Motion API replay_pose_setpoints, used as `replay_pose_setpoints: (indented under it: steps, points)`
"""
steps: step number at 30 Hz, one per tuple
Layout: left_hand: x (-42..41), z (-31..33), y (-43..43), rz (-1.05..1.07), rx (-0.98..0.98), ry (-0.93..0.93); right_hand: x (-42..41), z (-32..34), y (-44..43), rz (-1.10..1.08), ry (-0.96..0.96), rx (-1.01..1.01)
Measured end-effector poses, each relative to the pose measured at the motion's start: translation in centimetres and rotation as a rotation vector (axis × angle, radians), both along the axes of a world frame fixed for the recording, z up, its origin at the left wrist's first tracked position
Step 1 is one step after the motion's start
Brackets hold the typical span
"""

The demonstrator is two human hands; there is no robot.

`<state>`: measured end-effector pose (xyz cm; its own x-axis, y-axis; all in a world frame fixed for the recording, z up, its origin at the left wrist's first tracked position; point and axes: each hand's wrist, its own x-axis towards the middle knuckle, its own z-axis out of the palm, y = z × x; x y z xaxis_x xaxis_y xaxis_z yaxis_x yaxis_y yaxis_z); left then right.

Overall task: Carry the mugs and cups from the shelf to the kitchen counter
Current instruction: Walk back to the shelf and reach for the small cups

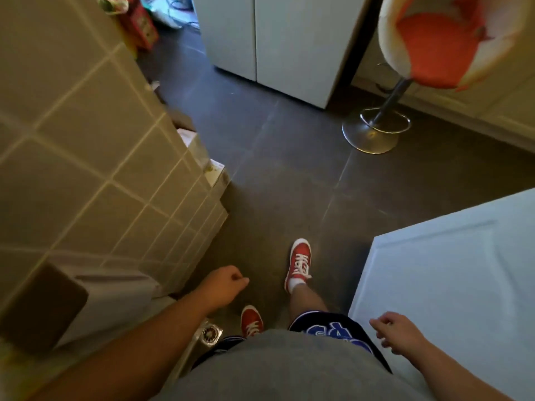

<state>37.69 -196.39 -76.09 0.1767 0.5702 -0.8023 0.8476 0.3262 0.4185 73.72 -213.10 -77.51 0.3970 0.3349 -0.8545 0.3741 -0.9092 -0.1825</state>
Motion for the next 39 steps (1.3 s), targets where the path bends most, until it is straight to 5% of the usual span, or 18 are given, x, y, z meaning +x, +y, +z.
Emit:
replay_pose_setpoints:
  steps: [8, 17, 25, 39]
  points:
    - [8.3, 0.0, 13.7, 0.046, -0.013, 0.018, 8.2, -2.4, 10.9, -0.108, 0.027, -0.078]
    - [6.4, 0.1, 22.3, 0.288, -0.098, 0.123, 13.0, 0.1, 36.0, 0.057, 0.088, 0.124]
    - [5.3, -3.0, 31.8, 0.294, -0.172, 0.211, 11.7, -0.4, 54.4, 0.170, 0.076, 0.200]
    - [13.6, -1.7, 60.5, 0.125, 0.058, 0.126, 18.0, 2.5, 68.3, 0.163, -0.044, 0.045]
